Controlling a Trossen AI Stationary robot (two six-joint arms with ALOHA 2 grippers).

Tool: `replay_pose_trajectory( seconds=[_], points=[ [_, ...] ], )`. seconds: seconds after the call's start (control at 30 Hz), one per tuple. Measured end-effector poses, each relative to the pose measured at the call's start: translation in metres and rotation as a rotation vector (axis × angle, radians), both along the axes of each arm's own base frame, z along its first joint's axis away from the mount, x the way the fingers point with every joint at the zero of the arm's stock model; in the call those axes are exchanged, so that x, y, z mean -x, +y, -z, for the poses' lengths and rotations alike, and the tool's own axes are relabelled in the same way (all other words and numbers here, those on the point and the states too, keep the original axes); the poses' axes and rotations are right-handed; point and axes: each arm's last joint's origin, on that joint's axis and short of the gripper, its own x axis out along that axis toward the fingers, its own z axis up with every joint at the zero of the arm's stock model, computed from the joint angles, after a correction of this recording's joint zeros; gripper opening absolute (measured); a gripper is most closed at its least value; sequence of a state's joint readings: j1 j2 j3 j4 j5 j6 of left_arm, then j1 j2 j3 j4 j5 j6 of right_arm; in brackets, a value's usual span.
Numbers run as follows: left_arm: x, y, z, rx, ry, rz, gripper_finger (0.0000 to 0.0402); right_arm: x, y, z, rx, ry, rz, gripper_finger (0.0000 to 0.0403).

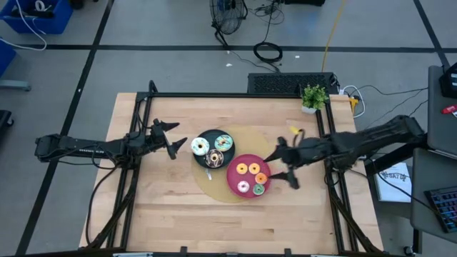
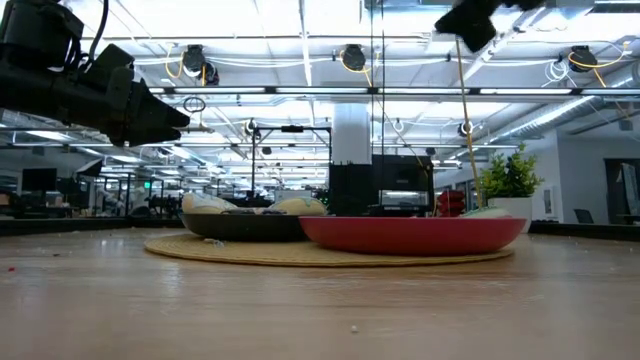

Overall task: Pick & Place donuts
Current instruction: Return to Home Position

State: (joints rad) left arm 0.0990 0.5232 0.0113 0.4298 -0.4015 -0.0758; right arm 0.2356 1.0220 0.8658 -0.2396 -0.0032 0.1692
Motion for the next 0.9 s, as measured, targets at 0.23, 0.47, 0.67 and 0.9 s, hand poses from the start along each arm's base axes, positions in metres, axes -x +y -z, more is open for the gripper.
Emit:
replay_pose_trajectory(
  seconds=[0.23, 0.47, 0.67, 0.9],
  points=[
    [0.000, 0.000, 0.000, 0.000, 0.000, 0.000, 0.0381, 0.054, -0.013, -0.015, -0.003, -0.012, 0.002, 0.0283],
    [0.000, 0.000, 0.000, 0.000, -0.001, 0.000, 0.0381, 0.078, -0.019, 0.008, -0.007, -0.091, -0.004, 0.0282],
    [0.000, 0.000, 0.000, 0.000, 0.000, 0.000, 0.0381, 0.086, -0.021, 0.042, -0.049, -0.185, 0.008, 0.0282],
    [0.000, 0.000, 0.000, 0.000, 0.000, 0.000, 0.0381, 0.105, -0.025, 0.054, -0.119, -0.289, 0.020, 0.0283]
  ],
)
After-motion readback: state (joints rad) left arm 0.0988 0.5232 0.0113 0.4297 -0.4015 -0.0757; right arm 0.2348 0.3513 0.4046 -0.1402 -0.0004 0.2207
